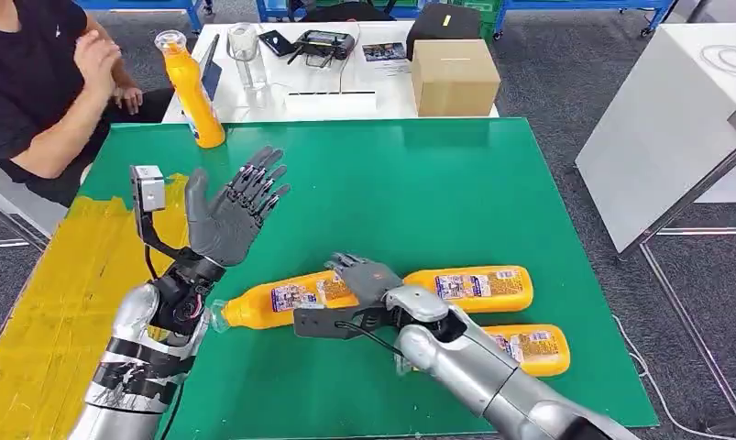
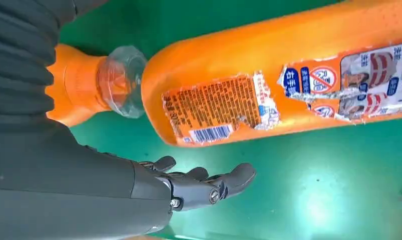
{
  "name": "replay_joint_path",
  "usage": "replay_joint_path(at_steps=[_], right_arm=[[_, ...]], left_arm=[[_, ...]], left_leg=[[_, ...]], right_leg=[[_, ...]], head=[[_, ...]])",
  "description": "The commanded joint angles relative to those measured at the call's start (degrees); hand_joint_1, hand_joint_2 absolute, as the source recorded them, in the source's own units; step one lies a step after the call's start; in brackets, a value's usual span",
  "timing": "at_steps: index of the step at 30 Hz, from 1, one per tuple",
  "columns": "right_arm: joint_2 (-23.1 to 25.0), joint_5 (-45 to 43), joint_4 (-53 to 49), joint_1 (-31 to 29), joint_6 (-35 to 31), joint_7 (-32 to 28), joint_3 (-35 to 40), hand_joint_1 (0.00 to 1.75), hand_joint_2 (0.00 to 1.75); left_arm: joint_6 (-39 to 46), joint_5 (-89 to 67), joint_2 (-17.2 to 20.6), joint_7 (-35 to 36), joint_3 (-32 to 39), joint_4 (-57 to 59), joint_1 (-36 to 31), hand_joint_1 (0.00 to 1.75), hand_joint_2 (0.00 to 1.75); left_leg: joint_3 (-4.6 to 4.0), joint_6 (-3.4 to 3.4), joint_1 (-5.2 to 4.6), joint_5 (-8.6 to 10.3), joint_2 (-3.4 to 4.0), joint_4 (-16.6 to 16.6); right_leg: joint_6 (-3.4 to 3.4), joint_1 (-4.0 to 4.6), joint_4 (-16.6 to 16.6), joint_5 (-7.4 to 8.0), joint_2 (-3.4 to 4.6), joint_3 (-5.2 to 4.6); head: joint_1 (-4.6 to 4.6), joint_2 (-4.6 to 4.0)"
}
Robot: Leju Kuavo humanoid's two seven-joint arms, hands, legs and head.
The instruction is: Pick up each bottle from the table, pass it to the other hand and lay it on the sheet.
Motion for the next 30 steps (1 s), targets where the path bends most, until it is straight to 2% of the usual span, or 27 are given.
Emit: replay_joint_path(at_steps=[1,10,20,30], right_arm=[[0.15,0.15,4.62,-3.05,0.02,-0.42,2.44,0.00,1.75],[0.80,2.41,7.64,-2.98,0.13,-1.45,3.35,0.00,1.75],[4.36,9.62,15.42,-0.93,-2.34,-2.06,5.16,0.00,1.75],[5.15,11.18,16.24,-0.72,-2.22,-2.42,4.86,0.00,1.75]], left_arm=[[0.02,0.10,0.35,0.13,-1.33,3.16,-2.47,0.00,0.00],[0.08,0.60,-0.67,0.13,-2.58,3.10,-3.43,0.00,0.00],[-0.66,0.93,-1.04,-0.47,-3.04,2.50,-2.15,0.00,0.00],[-1.51,0.90,-1.36,-0.78,-2.31,2.45,-1.78,0.00,0.00]], left_leg=[[-0.03,-0.02,0.10,-0.04,-0.03,0.07],[-0.06,-0.03,0.07,0.00,-0.10,0.06],[0.07,-0.02,0.04,-0.02,-0.05,-0.02],[0.05,-0.02,0.08,0.00,-0.07,-0.03]], right_leg=[[-0.08,0.11,-0.03,0.00,0.00,0.03],[-0.07,0.07,0.00,0.00,-0.08,0.00],[-0.04,0.04,-0.07,-0.01,-0.04,0.11],[-0.06,0.08,-0.10,0.02,-0.04,0.10]], head=[[0.00,0.00],[0.00,0.00],[0.00,0.00],[0.00,0.00]])
